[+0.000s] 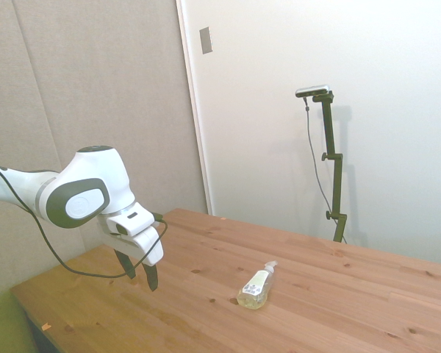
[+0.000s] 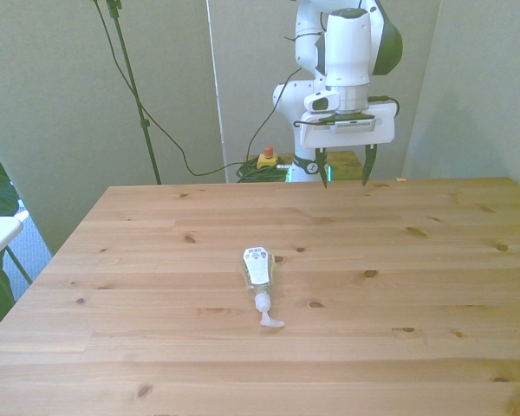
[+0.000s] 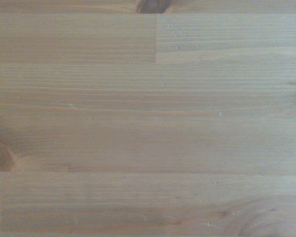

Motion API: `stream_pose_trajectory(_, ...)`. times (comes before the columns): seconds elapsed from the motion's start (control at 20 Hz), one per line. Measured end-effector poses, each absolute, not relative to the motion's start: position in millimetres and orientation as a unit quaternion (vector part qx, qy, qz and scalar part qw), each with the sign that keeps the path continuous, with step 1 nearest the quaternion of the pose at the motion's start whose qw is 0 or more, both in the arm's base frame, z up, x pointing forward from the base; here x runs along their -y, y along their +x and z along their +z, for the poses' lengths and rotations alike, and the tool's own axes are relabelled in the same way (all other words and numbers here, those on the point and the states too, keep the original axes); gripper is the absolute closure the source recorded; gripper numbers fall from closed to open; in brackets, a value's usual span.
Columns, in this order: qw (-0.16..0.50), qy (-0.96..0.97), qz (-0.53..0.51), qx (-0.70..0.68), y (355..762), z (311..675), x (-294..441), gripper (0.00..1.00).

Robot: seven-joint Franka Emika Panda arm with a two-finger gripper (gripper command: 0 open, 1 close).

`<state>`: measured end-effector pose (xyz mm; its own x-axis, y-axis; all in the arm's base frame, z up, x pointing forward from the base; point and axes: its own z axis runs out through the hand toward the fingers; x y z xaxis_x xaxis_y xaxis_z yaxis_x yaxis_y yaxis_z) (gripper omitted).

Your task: Stand the sanitizer

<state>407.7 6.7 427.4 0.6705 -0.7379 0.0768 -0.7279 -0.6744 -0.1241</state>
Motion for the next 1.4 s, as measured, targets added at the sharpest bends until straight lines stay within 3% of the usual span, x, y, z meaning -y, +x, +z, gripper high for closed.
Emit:
stream_pose_trajectory(0.35, 0.045, -0.901, -0.093, -0.421, 436.3, 445.0, 17.8, 0.00)
stream_pose_trajectory(0.65, 0.045, -0.883, -0.131, -0.449, 510.8, 451.9, 74.3, 0.00)
stream_pose_trajectory(1.05, 0.041, -0.866, -0.148, -0.476, 631.2, 418.7, 132.1, 0.00)
stream_pose_trajectory(1.4, 0.031, -0.860, -0.134, -0.491, 683.1, 385.1, 154.5, 0.00)
